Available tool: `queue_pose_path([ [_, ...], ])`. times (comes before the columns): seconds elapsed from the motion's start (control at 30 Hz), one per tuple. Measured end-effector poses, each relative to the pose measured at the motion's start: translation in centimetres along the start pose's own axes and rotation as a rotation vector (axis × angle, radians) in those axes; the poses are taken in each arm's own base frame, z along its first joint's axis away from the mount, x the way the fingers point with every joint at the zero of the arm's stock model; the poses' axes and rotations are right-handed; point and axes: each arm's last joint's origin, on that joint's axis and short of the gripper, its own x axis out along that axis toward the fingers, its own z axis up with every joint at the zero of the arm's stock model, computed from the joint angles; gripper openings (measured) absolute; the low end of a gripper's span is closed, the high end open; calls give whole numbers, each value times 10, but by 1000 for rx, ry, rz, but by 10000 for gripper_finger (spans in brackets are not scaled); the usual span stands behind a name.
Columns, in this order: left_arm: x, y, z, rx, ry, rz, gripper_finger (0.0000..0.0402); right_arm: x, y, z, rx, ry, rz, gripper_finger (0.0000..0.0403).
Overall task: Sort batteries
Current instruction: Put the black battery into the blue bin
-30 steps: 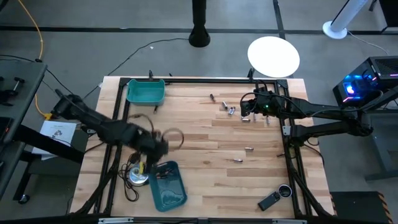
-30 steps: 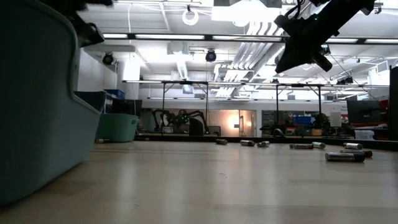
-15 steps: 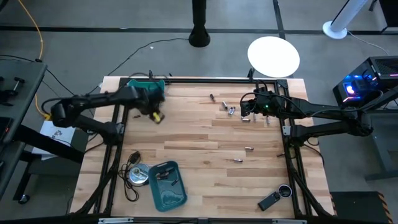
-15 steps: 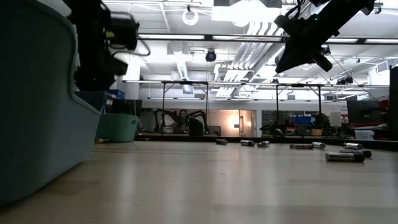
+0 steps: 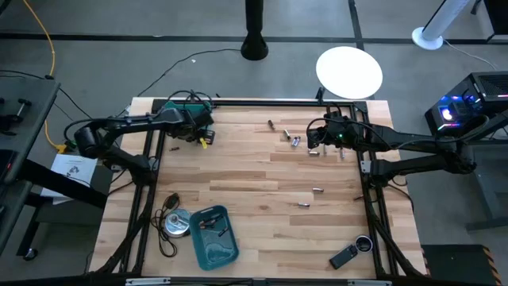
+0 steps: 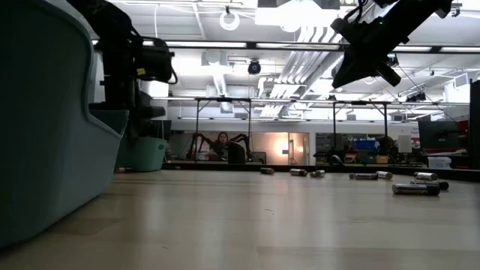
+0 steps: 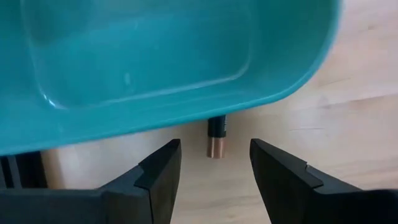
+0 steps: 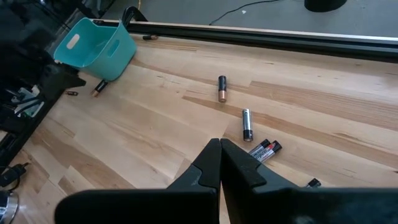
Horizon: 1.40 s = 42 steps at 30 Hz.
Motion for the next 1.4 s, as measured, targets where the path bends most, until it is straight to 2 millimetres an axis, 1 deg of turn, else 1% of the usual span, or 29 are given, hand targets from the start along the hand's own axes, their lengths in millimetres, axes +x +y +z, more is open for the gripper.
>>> queue_pose_path([
  [0.17,15,-9,-3,-21,-9,74,184,0,0,0,0,0,0,1],
  [0.37,34,-22,0,-18,-24,52,184,0,0,0,0,0,0,1],
  [0.63,53,-28,-3,-29,2,112,180,0,0,0,0,0,0,1],
  [0.7,58,-30,-4,-4,20,115,166,0,0,0,0,0,0,1],
  [0.73,59,-30,-4,4,34,111,152,0,0,0,0,0,0,1],
  [0.8,59,-31,-5,14,49,94,112,0,0,0,0,0,0,1],
  [0.87,56,-33,-6,18,48,71,55,0,0,0,0,0,-1,1],
  [0.9,53,-33,-7,26,40,61,34,0,0,0,0,0,0,1],
  [0.93,49,-34,-7,31,31,47,28,0,0,0,0,0,-1,1],
  [1.0,40,-35,-12,44,54,-5,29,0,0,0,0,0,-1,1],
  [1.07,25,-38,-17,77,61,-86,32,0,0,0,0,1,-1,1],
  [1.17,-7,-41,-26,166,-10,-200,31,0,0,0,-1,1,-1,1],
  [1.23,-35,-42,-37,299,-93,-306,31,0,0,0,-1,0,-1,1],
  [1.33,-83,-39,-64,591,-207,-539,31,0,0,0,-1,1,-1,1],
  [1.4,-109,-31,-86,723,-222,-684,31,0,0,0,-5,1,-1,1],
])
